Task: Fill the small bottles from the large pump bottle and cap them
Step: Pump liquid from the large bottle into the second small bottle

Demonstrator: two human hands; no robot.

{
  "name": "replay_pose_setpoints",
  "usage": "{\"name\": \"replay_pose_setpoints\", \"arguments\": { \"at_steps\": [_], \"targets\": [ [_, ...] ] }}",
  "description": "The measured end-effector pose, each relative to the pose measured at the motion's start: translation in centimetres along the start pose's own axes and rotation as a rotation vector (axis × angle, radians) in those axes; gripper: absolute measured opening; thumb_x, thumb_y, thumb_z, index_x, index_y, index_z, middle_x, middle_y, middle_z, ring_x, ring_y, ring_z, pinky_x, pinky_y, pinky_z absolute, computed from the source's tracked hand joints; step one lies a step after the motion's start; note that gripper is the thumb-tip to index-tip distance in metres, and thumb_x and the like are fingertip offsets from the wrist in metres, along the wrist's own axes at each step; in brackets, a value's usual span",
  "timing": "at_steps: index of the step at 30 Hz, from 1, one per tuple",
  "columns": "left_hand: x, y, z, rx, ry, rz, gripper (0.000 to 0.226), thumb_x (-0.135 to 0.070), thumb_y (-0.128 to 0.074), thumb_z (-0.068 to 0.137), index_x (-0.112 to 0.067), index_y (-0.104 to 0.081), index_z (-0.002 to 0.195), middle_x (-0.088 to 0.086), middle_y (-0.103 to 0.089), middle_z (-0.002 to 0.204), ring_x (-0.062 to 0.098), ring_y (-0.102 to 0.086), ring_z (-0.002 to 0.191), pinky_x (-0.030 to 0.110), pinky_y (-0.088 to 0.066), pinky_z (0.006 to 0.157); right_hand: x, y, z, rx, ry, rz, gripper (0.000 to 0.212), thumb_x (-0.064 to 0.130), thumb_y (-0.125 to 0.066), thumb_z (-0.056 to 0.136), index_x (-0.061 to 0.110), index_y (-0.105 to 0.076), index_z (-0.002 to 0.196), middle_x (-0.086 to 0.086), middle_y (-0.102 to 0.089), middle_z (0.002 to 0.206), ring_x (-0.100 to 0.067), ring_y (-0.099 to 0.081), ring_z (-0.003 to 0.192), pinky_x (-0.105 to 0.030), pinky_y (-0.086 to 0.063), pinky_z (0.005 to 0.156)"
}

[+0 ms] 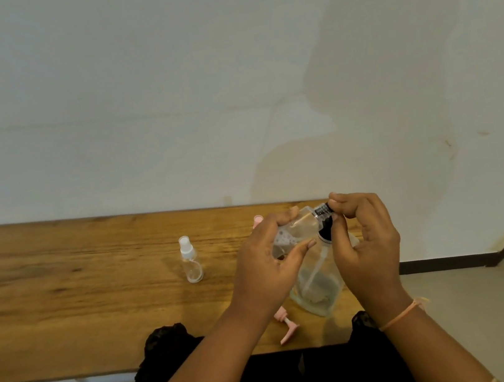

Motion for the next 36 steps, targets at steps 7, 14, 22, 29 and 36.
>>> {"name": "replay_pose_setpoints", "arguments": {
  "at_steps": [7,14,22,29,36],
  "targets": [
    [0.9,-0.5,0.1,0.030,0.055,-0.010,0.043,-0.017,-0.078,0.075,-0.040,-0.056,0.104,-0.023,-0.060,0.110,-0.005,-0.058,0.107,0.008,-0.046,0.085,-0.5,-0.2,-0.4,0.048,0.045,-0.069,0.015,0.003,-0.050,0.086,-0.002,-0.063,0.090,0.004,-0.052,0.098,-0.004,-0.052,0.095,-0.009,-0.044,0.087],
    [0.1,0.2,-0.2,-0.013,-0.004,0.002,0.043,-0.014,-0.077,0.074,-0.033,-0.055,0.106,-0.025,-0.057,0.111,-0.010,-0.054,0.110,0.007,-0.042,0.090,0.3,-0.1,-0.2,0.008,0.008,-0.053,0.017,-0.010,-0.053,0.081,-0.003,-0.063,0.092,0.000,-0.054,0.099,-0.006,-0.053,0.096,-0.009,-0.042,0.089],
    [0.7,-0.2,-0.1,-0.003,0.016,0.007,0.038,-0.017,-0.077,0.075,-0.030,-0.057,0.105,-0.023,-0.059,0.111,-0.006,-0.056,0.110,0.004,-0.043,0.085,-0.1,-0.2,-0.2,0.029,0.024,-0.083,0.015,0.000,-0.050,0.085,-0.003,-0.063,0.092,0.001,-0.052,0.097,-0.002,-0.051,0.095,-0.006,-0.041,0.088],
    [0.2,-0.3,0.0,-0.006,0.008,-0.015,0.043,-0.014,-0.076,0.075,-0.038,-0.054,0.103,-0.024,-0.058,0.111,-0.007,-0.056,0.110,0.004,-0.043,0.085,-0.2,0.0,-0.3,0.024,0.007,-0.061,0.019,0.007,-0.048,0.086,-0.002,-0.063,0.093,0.002,-0.054,0.099,0.000,-0.051,0.097,-0.006,-0.041,0.088],
    [-0.2,0.2,0.0,-0.029,-0.017,-0.017,0.042,-0.022,-0.075,0.074,-0.042,-0.053,0.105,-0.024,-0.060,0.112,-0.005,-0.056,0.111,0.019,-0.047,0.095,0.5,0.1,0.2,0.012,0.019,-0.043,0.022,0.009,-0.046,0.085,-0.001,-0.064,0.093,0.002,-0.055,0.097,-0.004,-0.054,0.095,-0.007,-0.043,0.087]
  ]
}}
Point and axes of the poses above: each hand's wrist, its own z-axis towards the middle knuckle, its own y-axis out of the back of the hand, x = y × z, the point moved 10 cm from there along z, towards the middle knuckle
